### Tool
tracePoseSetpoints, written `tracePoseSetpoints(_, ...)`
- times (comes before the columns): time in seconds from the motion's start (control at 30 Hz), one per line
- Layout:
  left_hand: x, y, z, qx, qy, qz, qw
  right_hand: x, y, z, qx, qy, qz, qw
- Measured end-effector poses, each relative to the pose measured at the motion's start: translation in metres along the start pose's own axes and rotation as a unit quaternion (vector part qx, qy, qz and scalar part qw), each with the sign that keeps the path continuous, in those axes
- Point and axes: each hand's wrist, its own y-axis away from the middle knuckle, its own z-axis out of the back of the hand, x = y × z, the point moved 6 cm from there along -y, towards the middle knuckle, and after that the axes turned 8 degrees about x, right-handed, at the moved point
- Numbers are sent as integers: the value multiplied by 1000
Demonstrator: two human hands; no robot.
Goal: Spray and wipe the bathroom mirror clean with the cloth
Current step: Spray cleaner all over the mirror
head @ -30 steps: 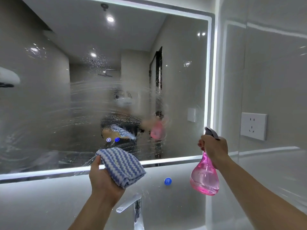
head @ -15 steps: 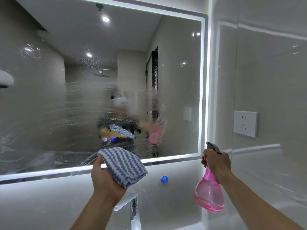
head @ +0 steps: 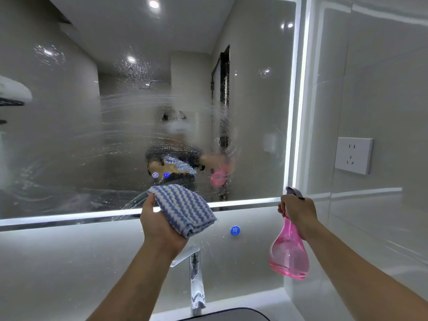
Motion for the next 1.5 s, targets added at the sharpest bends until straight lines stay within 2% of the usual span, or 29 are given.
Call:
tracePoseSetpoints(0.17, 1, 1, 3, -2, -6, 3, 1000, 0, 8, -5, 14, 39, 7, 999)
tracePoseSetpoints(0.27, -1, 1, 5, -4, -4, 3, 1000, 12, 14, -14, 25, 25, 40, 999)
tracePoseSetpoints(0.43, -9, 2, 7, -9, -6, -4, 1000, 68, 19, -34, 58, -24, 137, 989)
tracePoseSetpoints(0.57, -26, 4, 9, -16, -11, -20, 1000, 110, 18, -47, 69, -54, 146, 985)
tracePoseSetpoints(0.73, -70, 2, 3, 1, -37, -81, 996, 143, 24, -76, 117, -39, 163, 979)
tracePoseSetpoints(0.87, -90, 7, -5, 9, -51, -98, 994, 153, 31, -105, 148, -11, 185, 971)
tracePoseSetpoints(1.03, -104, 14, -1, 3, -45, -108, 993, 157, 39, -132, 160, -17, 179, 971)
tracePoseSetpoints(1.17, -118, 17, 8, -14, -53, -117, 992, 160, 49, -156, 199, -33, 190, 961)
tracePoseSetpoints(1.5, -144, 25, 19, -20, -56, -122, 991, 151, 66, -196, 212, -11, 199, 957)
